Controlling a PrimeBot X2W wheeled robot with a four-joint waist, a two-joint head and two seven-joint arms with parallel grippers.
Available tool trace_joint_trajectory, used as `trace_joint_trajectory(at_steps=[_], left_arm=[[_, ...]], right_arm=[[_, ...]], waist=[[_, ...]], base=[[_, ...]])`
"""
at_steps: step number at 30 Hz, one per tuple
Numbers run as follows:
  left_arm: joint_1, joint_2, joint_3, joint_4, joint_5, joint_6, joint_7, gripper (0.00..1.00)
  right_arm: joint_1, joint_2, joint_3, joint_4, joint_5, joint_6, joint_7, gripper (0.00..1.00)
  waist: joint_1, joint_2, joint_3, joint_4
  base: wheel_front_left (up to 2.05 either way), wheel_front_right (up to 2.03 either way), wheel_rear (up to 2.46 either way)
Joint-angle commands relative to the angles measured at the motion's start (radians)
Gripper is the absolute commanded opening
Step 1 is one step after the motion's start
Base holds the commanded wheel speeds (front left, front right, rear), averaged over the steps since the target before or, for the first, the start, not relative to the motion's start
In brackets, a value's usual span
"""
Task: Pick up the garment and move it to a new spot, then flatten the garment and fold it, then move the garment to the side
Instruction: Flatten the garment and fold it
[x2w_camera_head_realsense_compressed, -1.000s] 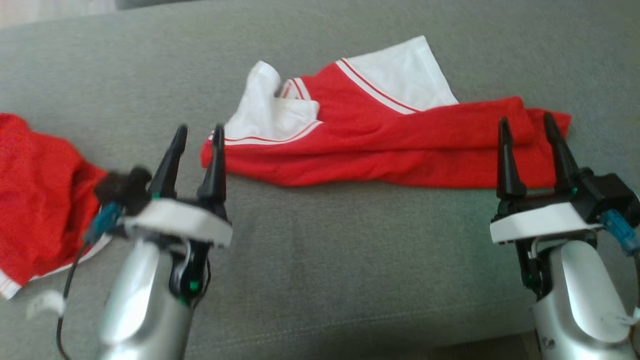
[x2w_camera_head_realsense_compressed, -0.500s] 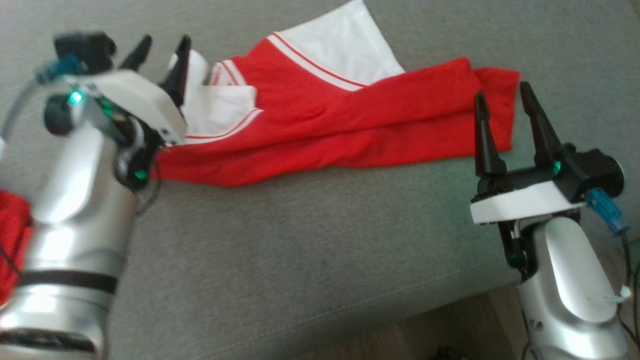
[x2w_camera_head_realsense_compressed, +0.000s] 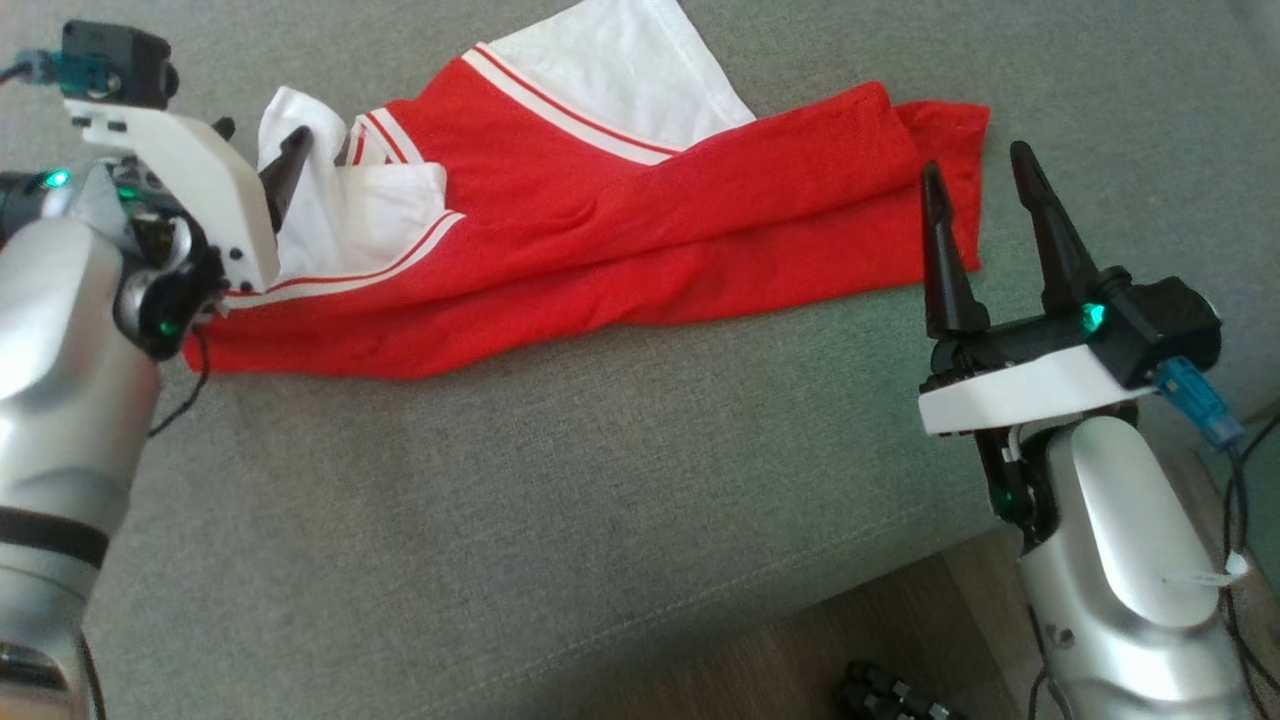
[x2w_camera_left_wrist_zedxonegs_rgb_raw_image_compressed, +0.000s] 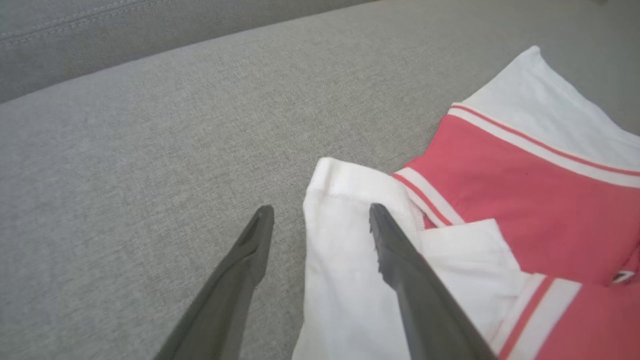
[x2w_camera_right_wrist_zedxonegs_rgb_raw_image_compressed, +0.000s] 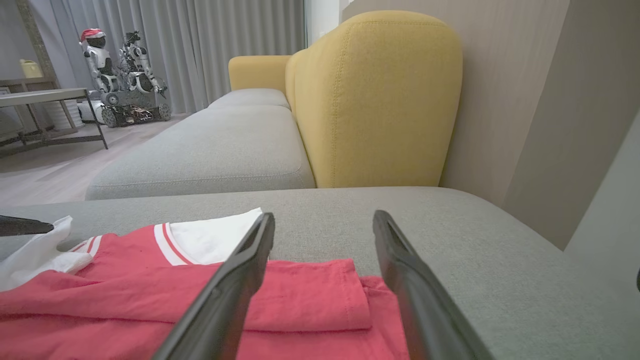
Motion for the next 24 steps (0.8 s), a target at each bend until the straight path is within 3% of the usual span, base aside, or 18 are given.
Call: trace_joint_trajectory(at_steps=[1,18,19,20,24], left_arm=[[-0.079,0.060,0.007,-0.021,-0.003,-0.006,0.005,1.00],[-0.145,0.076,-0.159,0.020,-0.102,-0.006,-0.014,1.00],[-0.146,0.078,-0.170,0.021,-0.110,-0.006,-0.012,0.29],[-0.148,0.080,-0.179,0.022,-0.119,-0.006,-0.012,0.00],[-0.164,0.082,-0.186,0.022,-0.176,-0.006,-0.031,0.00]], right_arm=[[-0.036,0.002,0.026,-0.028,0.007,0.008,-0.010,1.00],[-0.066,0.002,0.007,-0.028,0.010,0.008,-0.011,1.00],[-0.068,0.002,0.006,-0.027,0.008,0.008,-0.011,1.00],[-0.071,0.002,0.005,-0.026,0.008,0.008,-0.011,1.00],[-0.080,0.002,-0.006,-0.024,0.004,0.008,-0.011,1.00]], waist=[[-0.0001,0.0000,0.011,-0.002],[-0.0001,0.0000,0.044,-0.015],[-0.0001,0.0000,0.046,-0.015],[-0.0001,0.0000,0.048,-0.015],[-0.0001,0.0000,0.053,-0.010]], base=[[0.00,0.00,0.00],[0.00,0.00,0.00],[0.00,0.00,0.00],[0.00,0.00,0.00],[0.00,0.00,0.00]])
